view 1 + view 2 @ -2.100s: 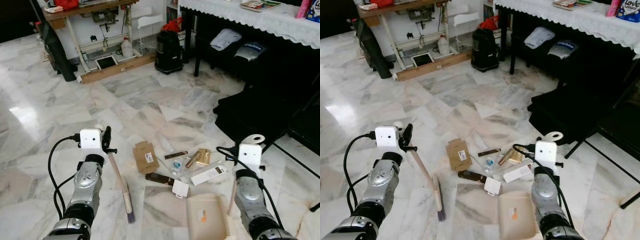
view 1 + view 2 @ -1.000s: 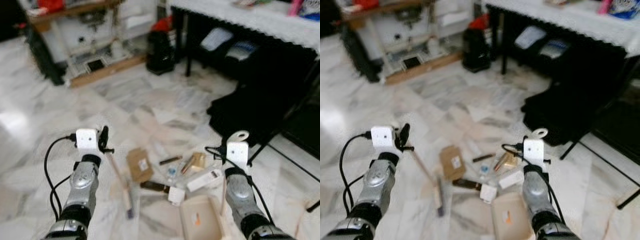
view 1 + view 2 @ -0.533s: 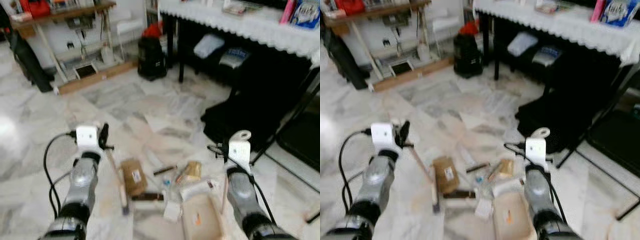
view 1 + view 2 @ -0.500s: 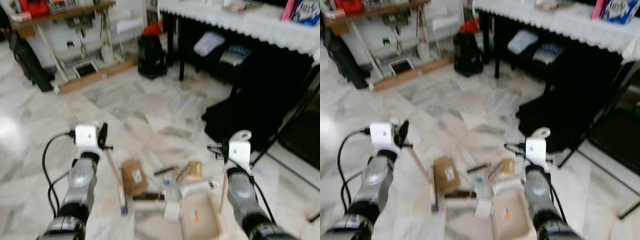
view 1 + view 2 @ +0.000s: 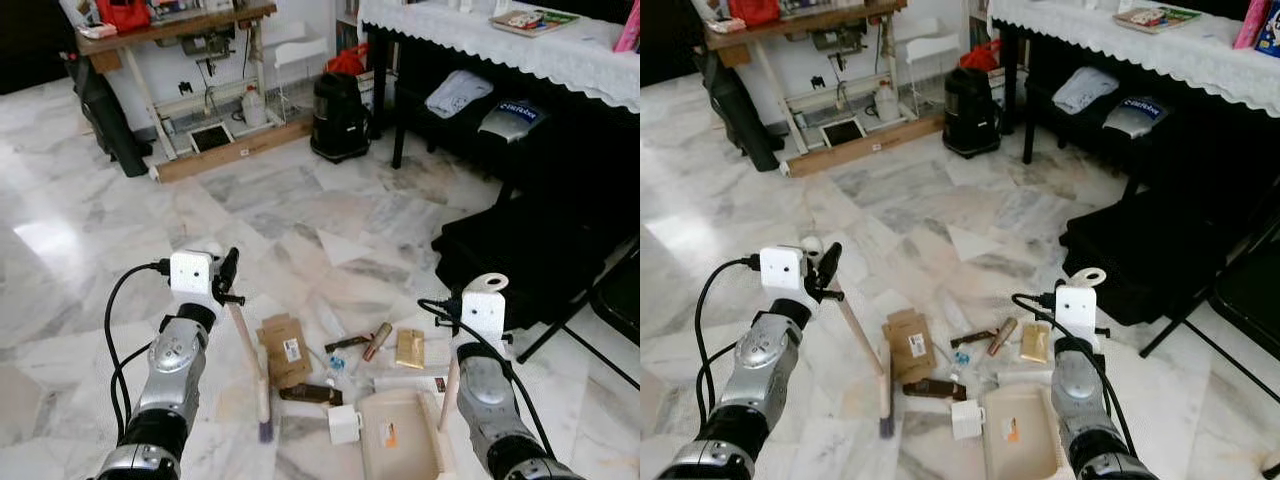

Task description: Sweep floor

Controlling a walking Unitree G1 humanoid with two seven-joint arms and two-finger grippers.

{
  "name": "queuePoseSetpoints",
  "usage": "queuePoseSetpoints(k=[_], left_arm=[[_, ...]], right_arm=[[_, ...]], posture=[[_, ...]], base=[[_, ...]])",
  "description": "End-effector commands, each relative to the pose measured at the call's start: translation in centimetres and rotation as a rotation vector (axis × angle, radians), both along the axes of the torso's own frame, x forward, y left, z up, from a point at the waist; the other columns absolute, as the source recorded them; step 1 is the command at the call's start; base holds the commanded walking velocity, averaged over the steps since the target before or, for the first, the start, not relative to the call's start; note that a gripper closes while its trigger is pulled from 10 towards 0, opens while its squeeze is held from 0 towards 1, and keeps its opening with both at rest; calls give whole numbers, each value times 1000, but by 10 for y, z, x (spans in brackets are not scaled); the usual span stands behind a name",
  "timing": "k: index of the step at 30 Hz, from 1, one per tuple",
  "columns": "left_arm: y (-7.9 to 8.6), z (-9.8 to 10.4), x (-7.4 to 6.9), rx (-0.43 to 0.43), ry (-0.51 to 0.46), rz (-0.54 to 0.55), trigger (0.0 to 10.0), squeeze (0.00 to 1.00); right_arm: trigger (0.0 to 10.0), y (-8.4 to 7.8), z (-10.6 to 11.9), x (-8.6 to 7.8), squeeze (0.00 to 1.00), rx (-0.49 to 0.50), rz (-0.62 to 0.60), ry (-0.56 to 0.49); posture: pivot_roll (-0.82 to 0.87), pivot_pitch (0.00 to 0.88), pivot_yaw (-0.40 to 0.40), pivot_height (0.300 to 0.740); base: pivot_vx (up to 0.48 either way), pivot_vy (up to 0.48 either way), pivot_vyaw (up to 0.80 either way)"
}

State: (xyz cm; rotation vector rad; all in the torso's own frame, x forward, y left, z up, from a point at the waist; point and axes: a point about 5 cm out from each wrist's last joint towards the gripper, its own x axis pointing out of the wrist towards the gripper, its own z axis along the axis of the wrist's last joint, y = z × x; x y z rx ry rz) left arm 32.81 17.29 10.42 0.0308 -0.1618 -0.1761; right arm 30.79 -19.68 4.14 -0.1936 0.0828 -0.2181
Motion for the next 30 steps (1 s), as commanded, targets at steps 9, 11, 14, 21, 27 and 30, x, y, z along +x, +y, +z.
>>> queuePoseSetpoints(k=[9,11,14,21,27,30], left_arm=[[21,8,-10,135,-12,13,10000,0],[26,8,-11,165,6,28,10000,0],[29,1,-13,187,53,8,10000,0],[28,-14,-11,154,133,1,10000,0],[27,-18,-5,96,165,10,10000,0],[24,-19,-3,54,177,18,10000,0]], right_arm=[[10000,6,0,-2,0,2,6,-17],[10000,6,0,-2,0,2,6,-16],[10000,7,-1,-2,0,2,9,-15],[10000,8,2,0,0,2,5,-27],[10000,5,5,1,0,-1,-4,-43],[10000,3,3,-1,0,-4,-11,-39]], posture=[[-57,0,99,740],[-55,0,100,740],[-49,12,103,740],[-65,36,114,740],[-82,47,123,740],[-97,45,130,740]], base=[[0,0,0],[0,0,0],[0,0,0],[0,0,0],[0,0,0],[0,0,0]])
